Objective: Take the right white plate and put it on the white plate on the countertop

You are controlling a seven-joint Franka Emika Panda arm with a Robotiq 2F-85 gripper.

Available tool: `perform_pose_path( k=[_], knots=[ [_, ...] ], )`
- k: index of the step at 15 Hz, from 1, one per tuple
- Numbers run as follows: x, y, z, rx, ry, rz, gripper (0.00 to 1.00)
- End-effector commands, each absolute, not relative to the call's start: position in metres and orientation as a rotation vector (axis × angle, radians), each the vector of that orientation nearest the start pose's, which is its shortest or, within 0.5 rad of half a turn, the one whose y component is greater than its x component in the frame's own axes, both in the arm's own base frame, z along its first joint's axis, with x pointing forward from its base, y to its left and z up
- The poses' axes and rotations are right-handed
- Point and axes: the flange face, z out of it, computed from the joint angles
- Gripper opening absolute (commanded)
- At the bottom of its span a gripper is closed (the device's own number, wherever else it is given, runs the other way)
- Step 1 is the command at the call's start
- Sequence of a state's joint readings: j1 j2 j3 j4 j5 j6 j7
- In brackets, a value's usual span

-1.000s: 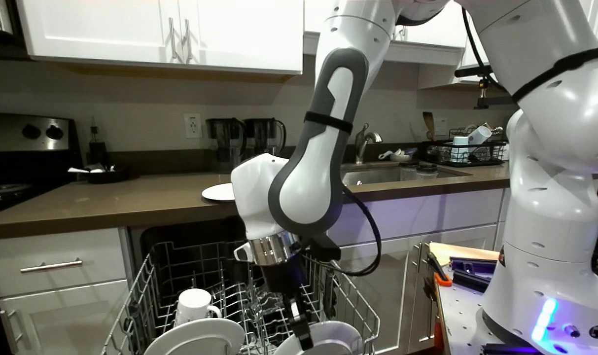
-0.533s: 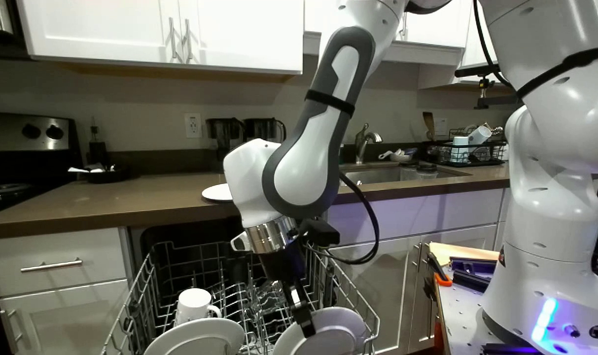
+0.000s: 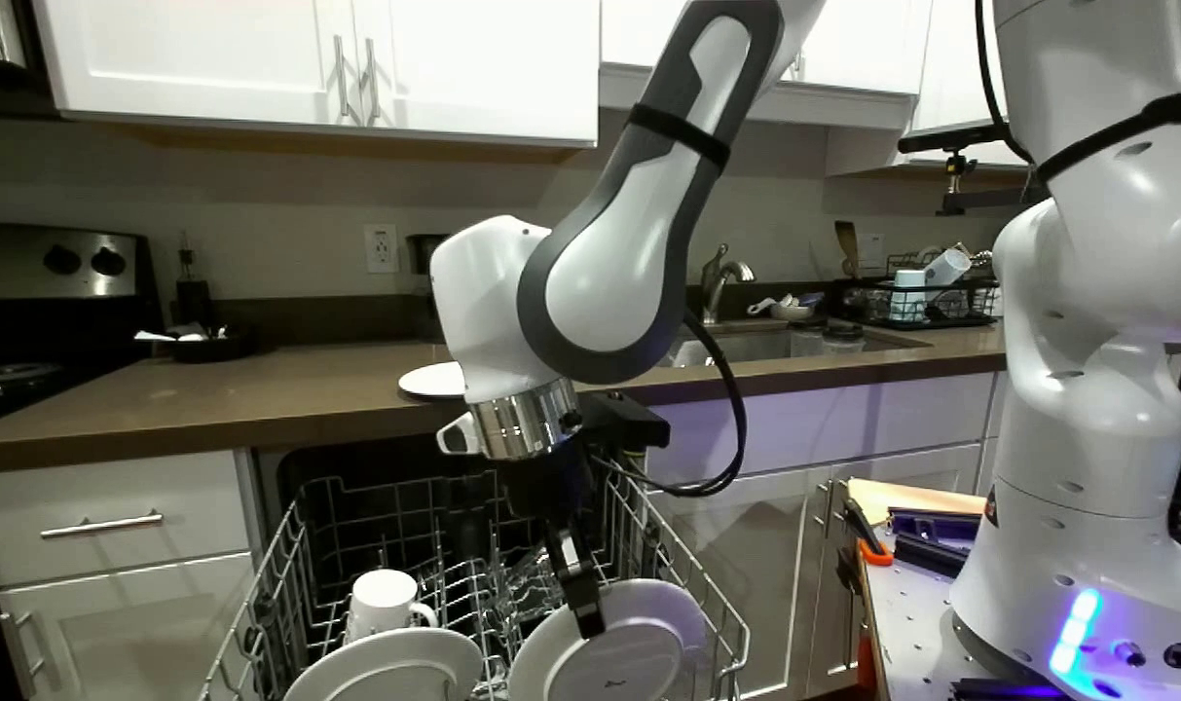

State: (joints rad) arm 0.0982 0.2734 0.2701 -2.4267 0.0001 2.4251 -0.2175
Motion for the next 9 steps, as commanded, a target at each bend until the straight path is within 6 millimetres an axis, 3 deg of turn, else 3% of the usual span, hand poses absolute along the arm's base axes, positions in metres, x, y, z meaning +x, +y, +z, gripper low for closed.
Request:
perform_pose_path(
  k=[1, 9],
  knots=[
    [0.42, 0.174, 0.22, -2.985, -0.893, 0.308, 0.07],
    [0.413, 0.183, 0.28, -3.145, -0.959, -0.093, 0.07]
  ],
)
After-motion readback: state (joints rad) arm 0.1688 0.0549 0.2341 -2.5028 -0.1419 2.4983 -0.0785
